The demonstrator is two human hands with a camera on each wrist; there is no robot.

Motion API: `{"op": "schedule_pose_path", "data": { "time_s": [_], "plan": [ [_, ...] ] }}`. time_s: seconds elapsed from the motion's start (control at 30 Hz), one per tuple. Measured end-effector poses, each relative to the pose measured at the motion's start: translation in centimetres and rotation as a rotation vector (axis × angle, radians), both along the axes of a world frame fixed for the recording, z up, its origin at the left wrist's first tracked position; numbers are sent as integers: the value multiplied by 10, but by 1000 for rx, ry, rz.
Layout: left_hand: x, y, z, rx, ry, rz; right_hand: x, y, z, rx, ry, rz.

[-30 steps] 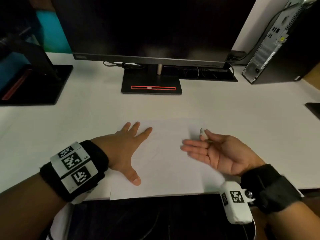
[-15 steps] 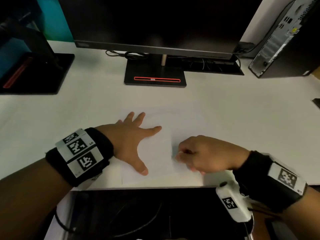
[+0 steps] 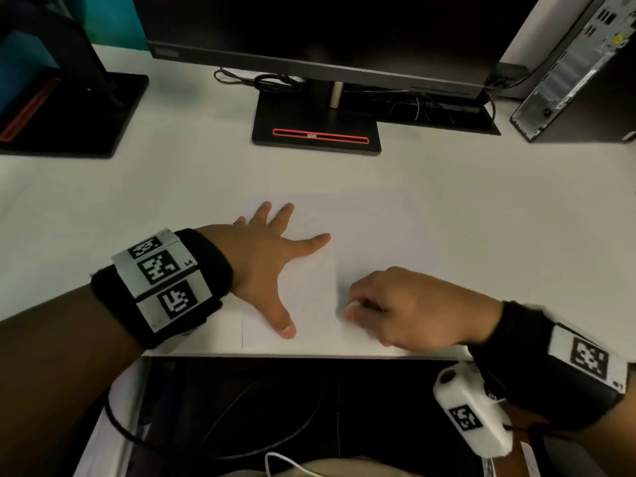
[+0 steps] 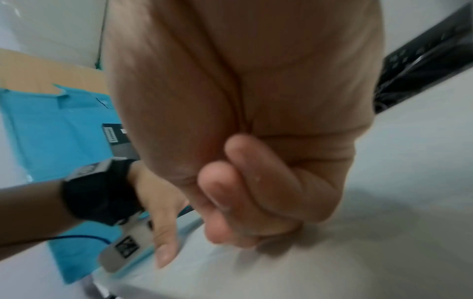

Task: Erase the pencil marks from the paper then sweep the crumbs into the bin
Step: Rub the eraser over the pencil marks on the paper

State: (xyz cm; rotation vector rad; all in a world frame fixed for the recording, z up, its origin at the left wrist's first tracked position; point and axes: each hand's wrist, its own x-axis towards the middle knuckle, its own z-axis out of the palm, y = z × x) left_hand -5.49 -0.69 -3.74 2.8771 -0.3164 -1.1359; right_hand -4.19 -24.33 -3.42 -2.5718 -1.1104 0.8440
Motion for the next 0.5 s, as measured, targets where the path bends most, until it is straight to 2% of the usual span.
{"op": "schedule_pose_path", "data": {
  "time_s": [0.13,0.27,0.4,0.5],
  "plan": [
    [1,1,-2,0,-7,-2,15,-8,0,20,-31,-80],
    [1,1,-3,4,-6,-3,1,2,-5,35,-30,39],
    [1,2,-4,1,-6,0,19,-2,-2,32,-19,-73],
    [1,2,-3,3,-8,-2,10,2,-3,28,-32,1]
  ]
}}
